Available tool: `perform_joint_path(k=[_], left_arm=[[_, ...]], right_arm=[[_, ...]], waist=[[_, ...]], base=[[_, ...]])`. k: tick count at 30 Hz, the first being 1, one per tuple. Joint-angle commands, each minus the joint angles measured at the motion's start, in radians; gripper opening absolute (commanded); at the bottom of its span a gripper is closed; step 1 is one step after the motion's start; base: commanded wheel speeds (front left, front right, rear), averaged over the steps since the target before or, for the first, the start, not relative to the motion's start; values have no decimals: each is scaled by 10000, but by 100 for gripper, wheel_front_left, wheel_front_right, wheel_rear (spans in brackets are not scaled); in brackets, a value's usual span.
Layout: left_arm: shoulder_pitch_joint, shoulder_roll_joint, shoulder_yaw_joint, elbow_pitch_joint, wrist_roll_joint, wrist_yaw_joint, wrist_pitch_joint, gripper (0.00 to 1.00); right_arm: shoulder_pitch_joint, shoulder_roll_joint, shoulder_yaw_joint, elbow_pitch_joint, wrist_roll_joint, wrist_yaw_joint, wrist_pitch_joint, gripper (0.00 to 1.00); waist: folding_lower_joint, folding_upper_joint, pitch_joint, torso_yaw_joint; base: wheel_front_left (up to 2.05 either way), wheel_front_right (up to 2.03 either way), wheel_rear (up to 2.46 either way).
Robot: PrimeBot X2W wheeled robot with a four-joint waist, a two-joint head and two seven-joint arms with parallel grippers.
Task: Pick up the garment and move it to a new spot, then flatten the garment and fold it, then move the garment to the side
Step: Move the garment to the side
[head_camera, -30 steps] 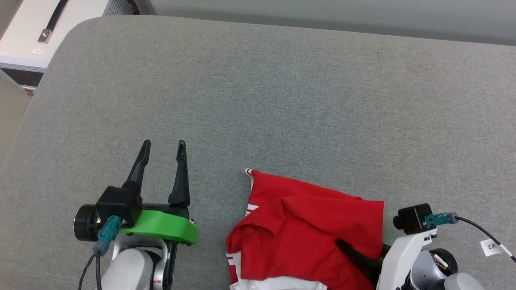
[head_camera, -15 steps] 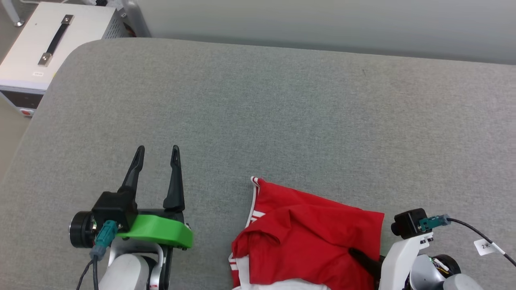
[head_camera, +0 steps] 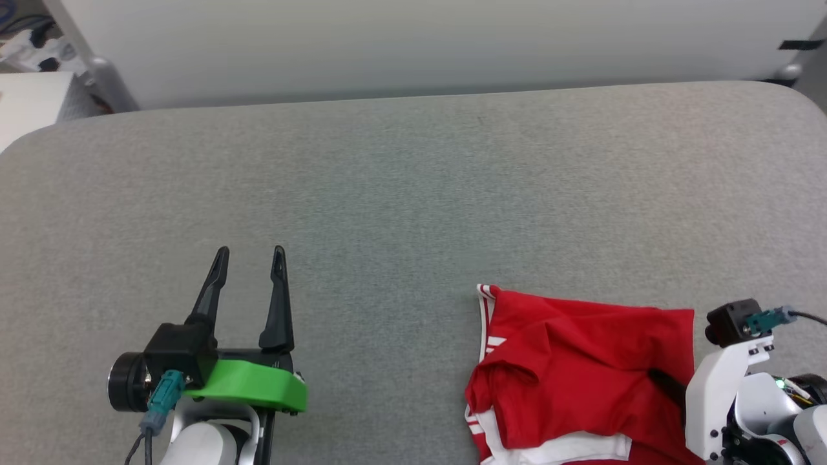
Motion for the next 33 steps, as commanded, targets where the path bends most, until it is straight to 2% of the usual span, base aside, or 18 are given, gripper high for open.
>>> perform_joint_path(k=[1, 8, 14, 22, 28, 33], left_arm=[[-72, 31, -14, -58, 91, 9, -56, 100], [-606, 123, -174, -391, 290, -36, 65, 100], [-1371, 284, -270, -808, 560, -73, 307, 100], [-2658, 547, -514, -1186, 1018, -310, 649, 100], [-3456, 630, -722, -1394, 1286, -463, 865, 100], [-4051, 632, -890, -1505, 1458, -578, 968, 100]], right_arm=[[-307, -81, -34, -2, -56, -17, 77, 0], [-1607, -363, 90, 321, -9, -17, 44, 0], [-3206, -742, -208, 1138, 47, -17, -309, 0], [-4856, -1714, -1038, 2619, -396, -17, -571, 0], [-5841, -2133, -1786, 3809, -753, -17, -916, 0], [-6633, -2297, -2444, 4786, -1365, -17, -1643, 0]], waist=[[0, -1, 207, -1023], [0, -1, 1082, -2029], [0, -1, 2221, -2464], [0, -1, 3704, -2542], [0, -1, 4528, -2502], [0, -1, 5164, -2374]], base=[[0, 0, 0], [0, 0, 0], [0, 0, 0], [0, 0, 0], [0, 0, 0], [0, 0, 0]])
